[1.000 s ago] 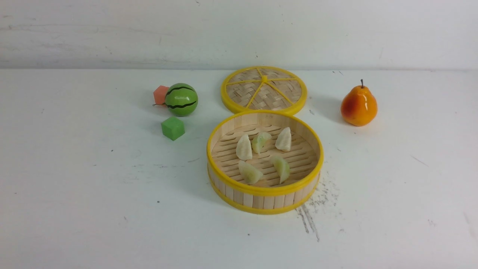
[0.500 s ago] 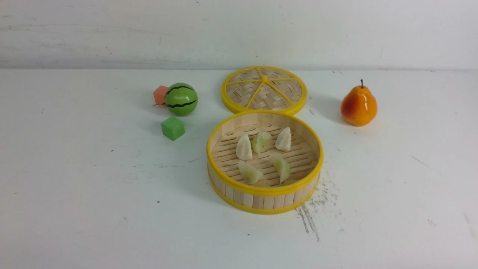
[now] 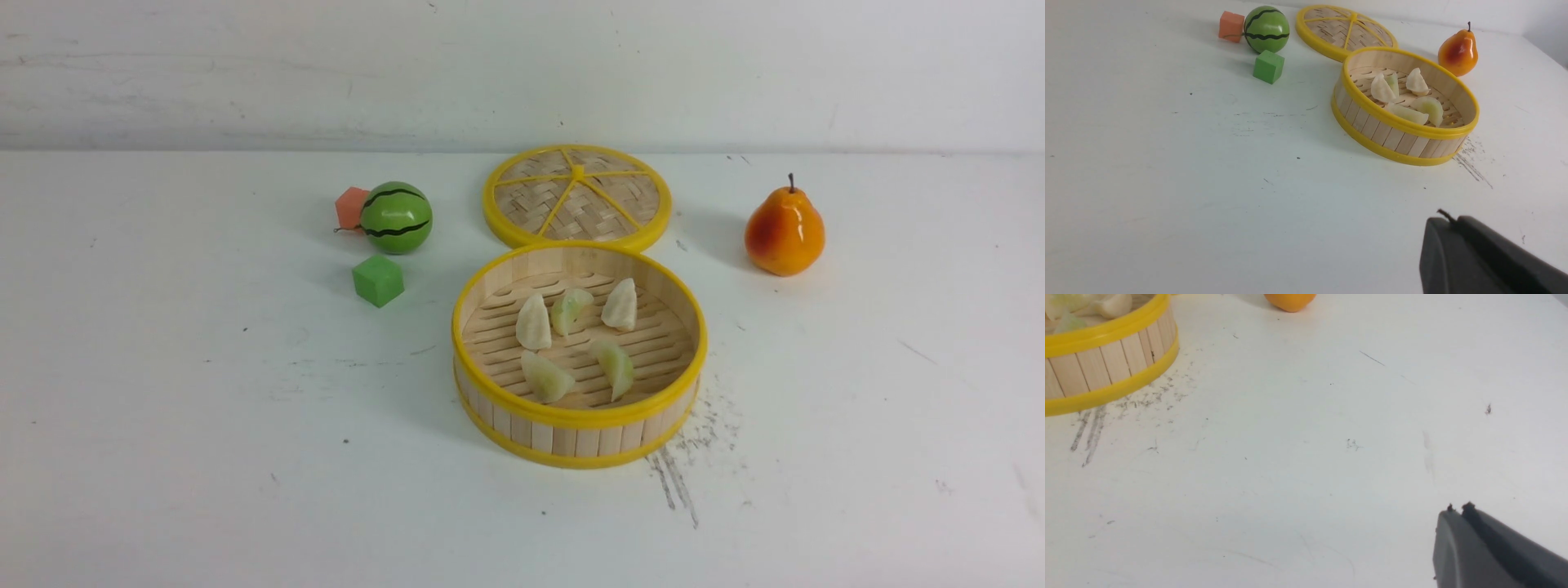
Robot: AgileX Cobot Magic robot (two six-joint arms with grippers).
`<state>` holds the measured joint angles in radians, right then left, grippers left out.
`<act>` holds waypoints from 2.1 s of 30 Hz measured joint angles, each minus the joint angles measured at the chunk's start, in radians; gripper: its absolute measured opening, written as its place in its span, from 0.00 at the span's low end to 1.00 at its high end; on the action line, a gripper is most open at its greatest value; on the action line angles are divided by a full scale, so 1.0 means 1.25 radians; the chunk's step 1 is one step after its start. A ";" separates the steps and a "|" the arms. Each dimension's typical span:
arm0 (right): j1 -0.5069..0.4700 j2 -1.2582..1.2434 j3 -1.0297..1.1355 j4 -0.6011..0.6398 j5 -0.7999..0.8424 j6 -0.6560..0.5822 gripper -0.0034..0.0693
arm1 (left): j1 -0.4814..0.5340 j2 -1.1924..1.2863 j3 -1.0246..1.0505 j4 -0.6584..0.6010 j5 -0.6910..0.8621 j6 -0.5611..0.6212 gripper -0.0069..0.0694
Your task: Put the dumplings into the steamer on the white table.
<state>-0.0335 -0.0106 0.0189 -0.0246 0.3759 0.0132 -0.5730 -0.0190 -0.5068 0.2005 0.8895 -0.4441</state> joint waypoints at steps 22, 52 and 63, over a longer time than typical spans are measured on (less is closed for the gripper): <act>0.000 0.000 0.000 0.000 0.000 0.000 0.09 | 0.465 0.000 0.393 -0.221 -0.566 0.172 0.07; 0.000 0.000 0.000 0.000 0.000 0.000 0.13 | 0.476 0.000 0.428 -0.168 -0.410 0.169 0.07; 0.000 0.000 0.000 0.000 0.000 0.000 0.15 | 0.476 0.000 0.428 -0.168 -0.410 0.169 0.07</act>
<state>-0.0335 -0.0106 0.0189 -0.0246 0.3759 0.0132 0.0217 -0.0190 0.0284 -0.0099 0.3772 -0.2328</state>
